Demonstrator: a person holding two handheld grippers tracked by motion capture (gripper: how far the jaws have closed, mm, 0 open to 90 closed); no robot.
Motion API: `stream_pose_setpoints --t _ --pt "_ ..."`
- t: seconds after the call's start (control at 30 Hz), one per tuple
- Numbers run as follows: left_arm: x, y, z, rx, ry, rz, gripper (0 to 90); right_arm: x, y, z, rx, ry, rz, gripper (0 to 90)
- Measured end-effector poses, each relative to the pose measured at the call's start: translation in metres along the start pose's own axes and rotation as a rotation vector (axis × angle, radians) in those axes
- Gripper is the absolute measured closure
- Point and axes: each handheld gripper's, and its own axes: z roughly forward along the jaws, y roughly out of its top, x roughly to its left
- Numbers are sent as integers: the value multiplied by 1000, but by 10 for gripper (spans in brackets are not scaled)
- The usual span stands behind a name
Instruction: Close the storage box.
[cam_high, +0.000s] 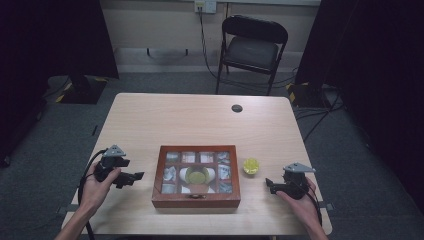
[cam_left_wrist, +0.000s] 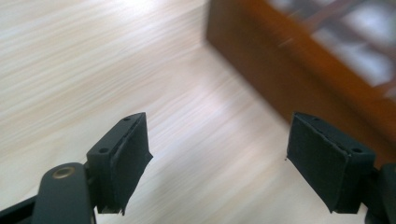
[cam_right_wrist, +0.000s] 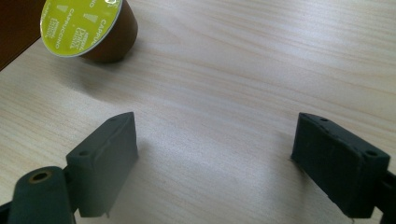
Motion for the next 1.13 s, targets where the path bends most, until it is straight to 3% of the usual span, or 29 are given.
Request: stream_pose_setpoints --t 0.1,0.2,0.27,0.37,0.47,0.53,0.6,0.8,0.93,1.13 --pt "9 -10 4 18 38 -79 190 0 0 0 0 -1 1 133" --pt "18 -18 7 33 88 -128 189 0 0 0 0 -1 1 133" --pt "20 -20 9 35 89 -136 185 0 0 0 0 -1 1 133" --pt "22 -25 15 38 126 -127 181 1 0 0 -1 -6 5 133" --pt "25 -28 18 25 200 -91 174 1 0 0 -1 -10 8 133" --pt "28 -31 20 -2 192 -131 170 1 0 0 -1 -10 8 133" --pt "30 -35 24 -11 195 -121 153 1 0 0 -1 -10 9 133" --pt "29 -39 24 -41 216 -150 112 1 -1 -1 -1 -13 11 133" --pt "31 -46 26 -88 216 -129 57 1 -1 -1 -1 -17 14 133" --pt "31 -46 27 -90 229 -145 21 2 -1 -1 -2 -33 29 133"
